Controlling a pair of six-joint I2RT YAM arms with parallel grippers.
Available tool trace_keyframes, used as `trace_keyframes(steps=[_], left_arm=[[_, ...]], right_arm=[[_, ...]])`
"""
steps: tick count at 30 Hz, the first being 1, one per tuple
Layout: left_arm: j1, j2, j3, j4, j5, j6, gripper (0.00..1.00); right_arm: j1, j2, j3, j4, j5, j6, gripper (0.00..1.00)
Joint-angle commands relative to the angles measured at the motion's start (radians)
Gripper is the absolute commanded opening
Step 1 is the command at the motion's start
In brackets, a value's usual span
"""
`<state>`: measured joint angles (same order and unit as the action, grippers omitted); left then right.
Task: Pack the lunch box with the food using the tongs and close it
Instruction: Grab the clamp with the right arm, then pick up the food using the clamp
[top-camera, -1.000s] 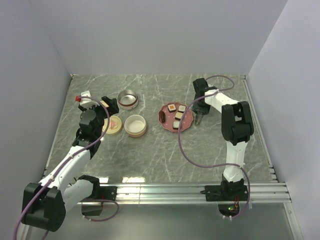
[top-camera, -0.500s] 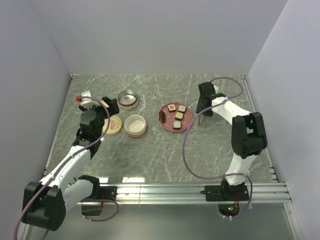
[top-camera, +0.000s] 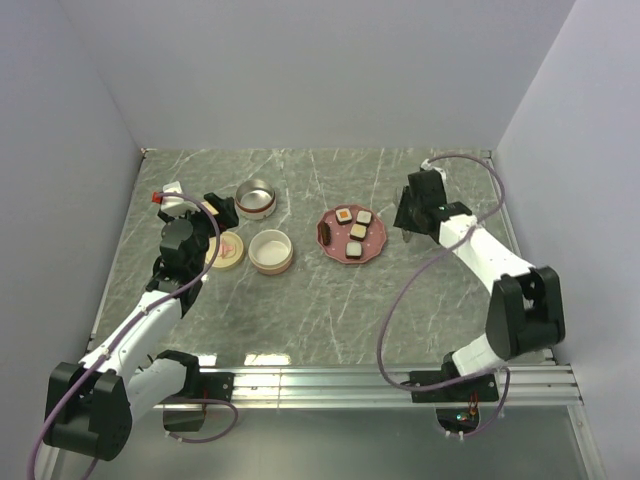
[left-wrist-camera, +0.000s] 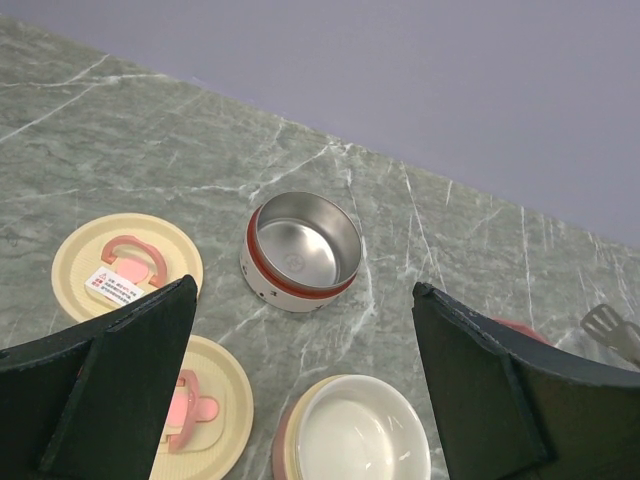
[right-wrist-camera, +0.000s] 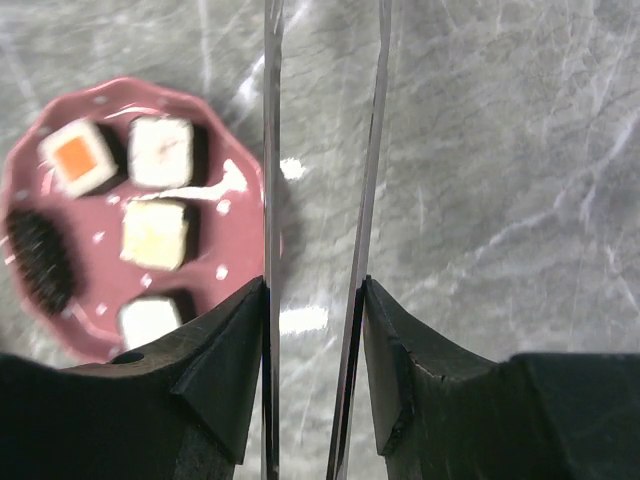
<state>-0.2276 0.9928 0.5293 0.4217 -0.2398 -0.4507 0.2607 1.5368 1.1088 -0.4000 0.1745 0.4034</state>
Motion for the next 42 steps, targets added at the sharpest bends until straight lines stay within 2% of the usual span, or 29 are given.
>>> trace_keyframes(steps=[1,12,26,42], left_arm=[[0.005,0.001,0.003,0.046,0.017,-0.009,0.96],[0.007,0.009,0.006,0.045,0.017,-0.011,0.96],[0.007,0.03,0.014,0.048,0.025,-0.014,0.96],[0.007,0.01,0.005,0.049,0.034,-0.014,0.96]], right_arm=[[0.017,-0.122,-0.024,0.075,-0.023,-0.018,0.49],[0.093,-0.293,-0.119,0.115,-0.168,-0.066,0.49],[0.196,-0.449,-0.276,0.207,-0.254,-0.106,0.49],[0.232,-0.261,-0.201,0.208,-0.205,-0.13,0.49]])
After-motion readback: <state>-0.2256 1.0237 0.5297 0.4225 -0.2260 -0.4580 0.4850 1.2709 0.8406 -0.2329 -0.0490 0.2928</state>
